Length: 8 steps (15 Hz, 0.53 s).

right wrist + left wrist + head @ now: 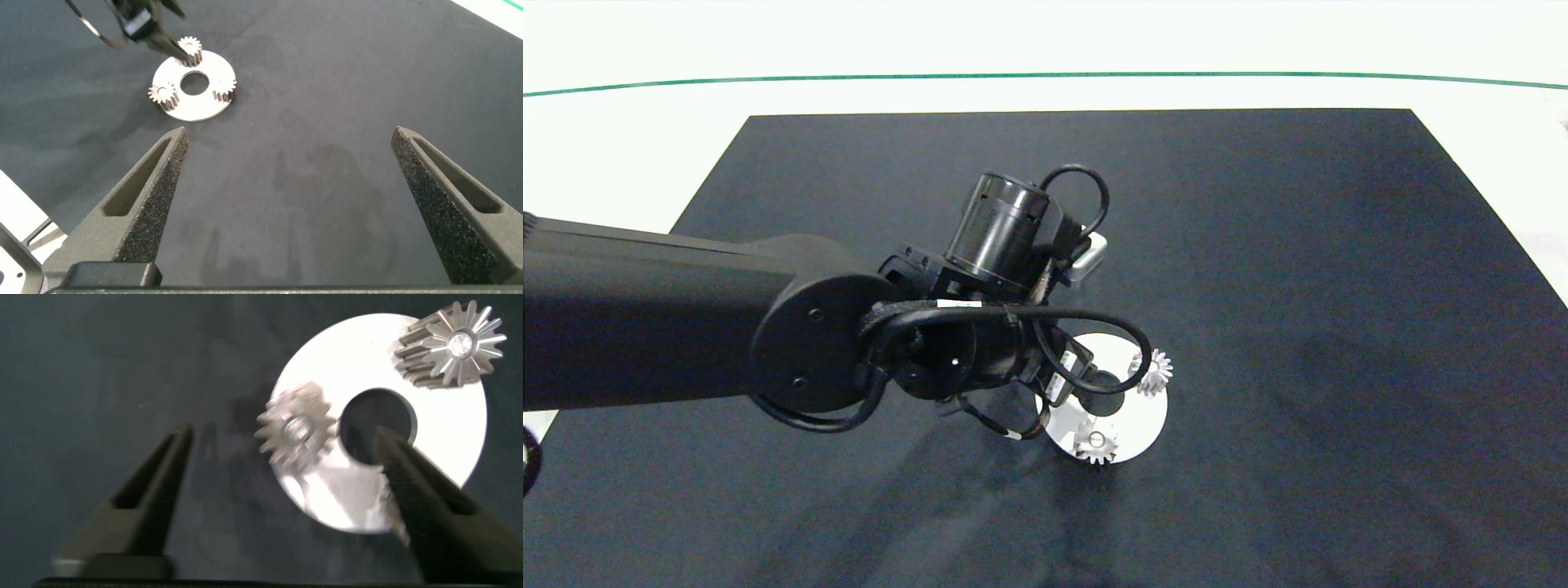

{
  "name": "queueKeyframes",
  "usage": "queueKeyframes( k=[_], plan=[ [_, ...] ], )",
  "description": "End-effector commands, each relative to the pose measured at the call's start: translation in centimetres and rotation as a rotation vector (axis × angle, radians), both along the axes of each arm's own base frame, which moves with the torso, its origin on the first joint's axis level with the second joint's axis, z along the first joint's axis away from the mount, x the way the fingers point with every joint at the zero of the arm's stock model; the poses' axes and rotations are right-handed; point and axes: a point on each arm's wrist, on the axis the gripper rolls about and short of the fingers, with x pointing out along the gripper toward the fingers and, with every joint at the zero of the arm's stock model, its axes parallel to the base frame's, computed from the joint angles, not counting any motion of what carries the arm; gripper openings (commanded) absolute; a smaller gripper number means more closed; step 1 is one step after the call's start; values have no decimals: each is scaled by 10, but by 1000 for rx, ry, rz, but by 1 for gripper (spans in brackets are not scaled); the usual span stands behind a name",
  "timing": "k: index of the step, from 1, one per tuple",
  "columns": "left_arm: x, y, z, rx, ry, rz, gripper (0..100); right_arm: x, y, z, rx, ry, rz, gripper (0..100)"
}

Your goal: Install three planetary gears onto the carrier pins

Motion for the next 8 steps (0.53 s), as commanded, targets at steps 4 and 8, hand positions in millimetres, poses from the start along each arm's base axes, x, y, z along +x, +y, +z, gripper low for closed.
queueKeyframes(
  k=[4,8],
  plan=[
    [-78,132,68,-202,-284,319,100,-8,-12,-4,9,-27,-211,100],
    [-154,221,47,-259,-416,594,100,-24,-24,-15,27,-58,-574,100]
  ],
)
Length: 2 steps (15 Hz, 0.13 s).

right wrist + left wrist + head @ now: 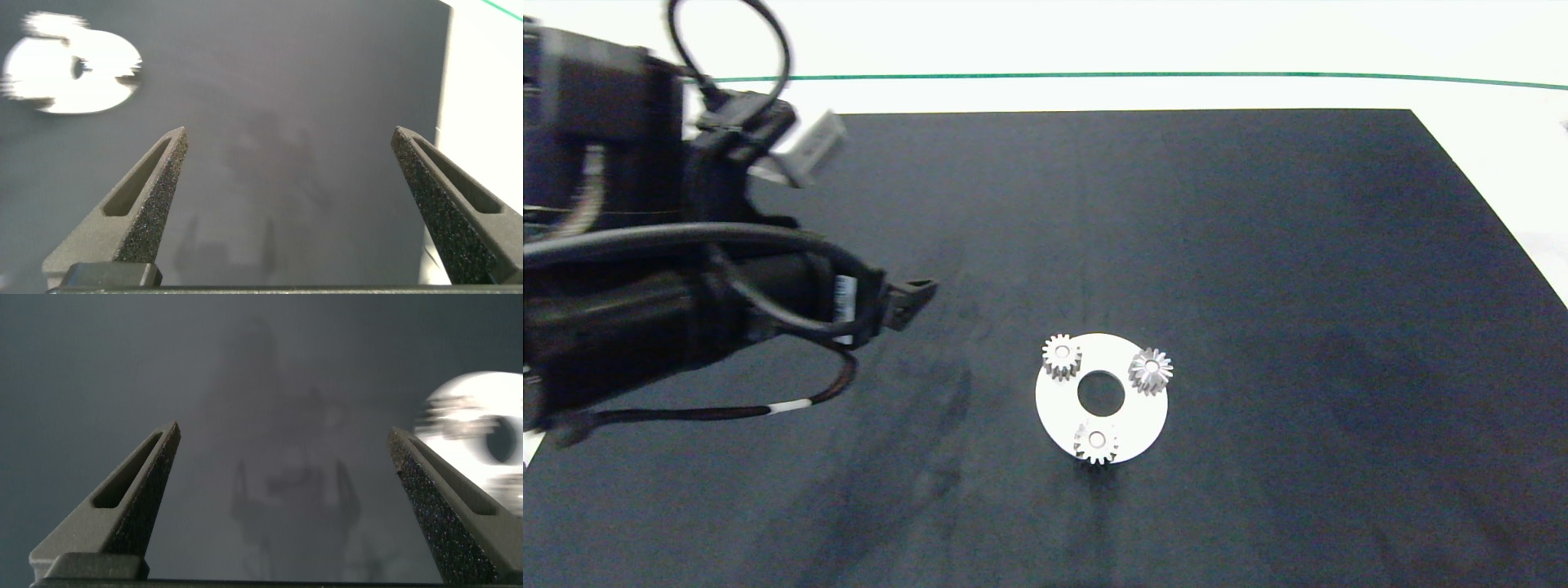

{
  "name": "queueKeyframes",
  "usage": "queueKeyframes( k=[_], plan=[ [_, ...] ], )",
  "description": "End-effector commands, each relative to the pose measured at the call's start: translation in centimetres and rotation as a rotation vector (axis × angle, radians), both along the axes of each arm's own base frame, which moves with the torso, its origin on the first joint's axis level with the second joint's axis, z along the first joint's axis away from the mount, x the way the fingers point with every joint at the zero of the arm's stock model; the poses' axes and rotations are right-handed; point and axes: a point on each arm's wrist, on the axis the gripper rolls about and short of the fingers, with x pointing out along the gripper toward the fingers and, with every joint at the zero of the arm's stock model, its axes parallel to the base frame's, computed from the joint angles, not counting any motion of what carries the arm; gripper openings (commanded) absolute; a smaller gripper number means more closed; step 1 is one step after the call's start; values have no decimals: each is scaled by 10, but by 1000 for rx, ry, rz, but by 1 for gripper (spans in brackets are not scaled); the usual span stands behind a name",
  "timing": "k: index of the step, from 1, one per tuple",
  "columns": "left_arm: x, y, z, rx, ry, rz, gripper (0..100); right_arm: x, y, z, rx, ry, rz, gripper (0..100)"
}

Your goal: Install three planetary gears onto the carrier pins

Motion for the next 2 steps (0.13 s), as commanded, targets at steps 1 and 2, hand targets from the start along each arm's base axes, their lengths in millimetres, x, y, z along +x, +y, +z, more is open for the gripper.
queueKeyframes(
  k=[1,2],
  plan=[
    [-107,102,-22,-108,-201,325,100,-25,-12,-14,28,-53,-255,100],
    [-124,109,-27,-115,-237,357,100,-31,-13,-20,40,-62,-295,100]
  ],
)
